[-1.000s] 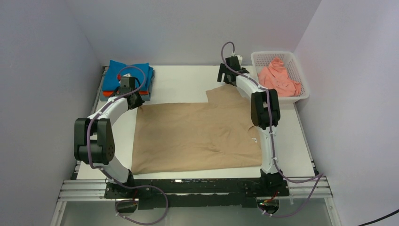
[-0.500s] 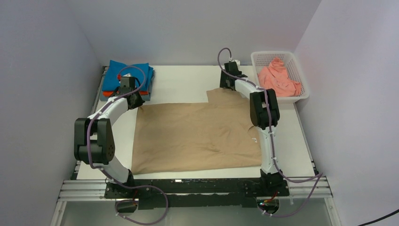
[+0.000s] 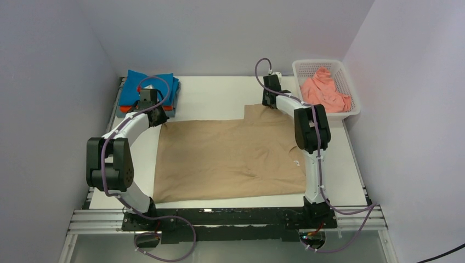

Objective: Fold and stack the t-shirts
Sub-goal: Grab the side of the flattened tshirt furthest away from the robot with both arms, then fold the other side of the tshirt into a rectangle

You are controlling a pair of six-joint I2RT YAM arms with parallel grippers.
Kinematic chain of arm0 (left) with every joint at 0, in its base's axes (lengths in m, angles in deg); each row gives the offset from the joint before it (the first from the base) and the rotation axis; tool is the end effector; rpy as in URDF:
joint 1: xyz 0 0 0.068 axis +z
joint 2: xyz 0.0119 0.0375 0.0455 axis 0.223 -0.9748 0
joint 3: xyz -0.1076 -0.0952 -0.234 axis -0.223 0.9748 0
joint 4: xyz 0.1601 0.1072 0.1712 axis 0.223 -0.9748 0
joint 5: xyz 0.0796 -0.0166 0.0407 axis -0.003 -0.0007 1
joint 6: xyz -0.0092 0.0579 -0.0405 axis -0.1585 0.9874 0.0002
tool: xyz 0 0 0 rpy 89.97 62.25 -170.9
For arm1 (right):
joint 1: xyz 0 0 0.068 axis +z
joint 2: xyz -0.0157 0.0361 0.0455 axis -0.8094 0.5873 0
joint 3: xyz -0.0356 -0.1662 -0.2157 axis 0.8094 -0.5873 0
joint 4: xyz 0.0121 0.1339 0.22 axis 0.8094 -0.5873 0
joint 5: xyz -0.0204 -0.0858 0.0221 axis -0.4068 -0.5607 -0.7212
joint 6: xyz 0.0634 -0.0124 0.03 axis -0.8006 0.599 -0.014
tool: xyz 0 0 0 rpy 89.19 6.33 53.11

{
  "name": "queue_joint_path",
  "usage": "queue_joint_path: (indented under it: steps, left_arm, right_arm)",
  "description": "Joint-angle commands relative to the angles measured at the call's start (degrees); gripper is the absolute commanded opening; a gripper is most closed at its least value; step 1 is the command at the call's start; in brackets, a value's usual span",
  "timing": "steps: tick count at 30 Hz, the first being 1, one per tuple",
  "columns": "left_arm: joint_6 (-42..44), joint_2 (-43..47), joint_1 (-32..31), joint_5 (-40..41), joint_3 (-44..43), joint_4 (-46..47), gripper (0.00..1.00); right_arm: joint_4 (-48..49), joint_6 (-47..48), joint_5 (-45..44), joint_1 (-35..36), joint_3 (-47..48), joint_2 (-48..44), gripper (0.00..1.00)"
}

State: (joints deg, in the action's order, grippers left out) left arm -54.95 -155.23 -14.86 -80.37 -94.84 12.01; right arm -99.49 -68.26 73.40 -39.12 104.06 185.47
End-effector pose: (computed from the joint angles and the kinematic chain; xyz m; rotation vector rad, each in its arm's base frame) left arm 0.3624 -0.0065 0.2083 -0.5684 2.3413 -0.1107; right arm 0.5091 0.1195 0.1402 0.1480 2.3123 -0.0472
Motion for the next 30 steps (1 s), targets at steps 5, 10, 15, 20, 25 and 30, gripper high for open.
queue_joint_path:
  steps: [5,10,15,20,25,30]
  left_arm:
    - [-0.3,7.9,-0.1,-3.6,5.4,4.2,0.00]
    - [-2.0,12.6,-0.2,-5.3,10.7,4.9,0.00]
    - [-4.6,20.1,-0.8,-4.0,16.8,4.1,0.00]
    - [-7.3,27.9,-1.3,-3.5,23.8,2.4,0.00]
    - [-9.5,35.4,-2.3,-2.9,28.9,0.1,0.00]
    - [-11.5,40.8,-2.5,2.1,30.4,-5.6,0.00]
  right_arm:
    - [6.5,0.8,5.7,0.0,-15.0,-22.1,0.00]
    - [5.7,-0.6,8.9,0.2,-27.9,-35.0,0.00]
    - [4.4,-1.6,10.5,0.7,-37.2,-46.3,0.00]
    - [1.3,-2.1,10.2,1.4,-44.5,-58.7,0.00]
    - [-3.4,-4.2,11.2,1.5,-49.3,-67.9,0.00]
    - [-9.8,-5.6,9.5,1.6,-52.4,-75.2,0.00]
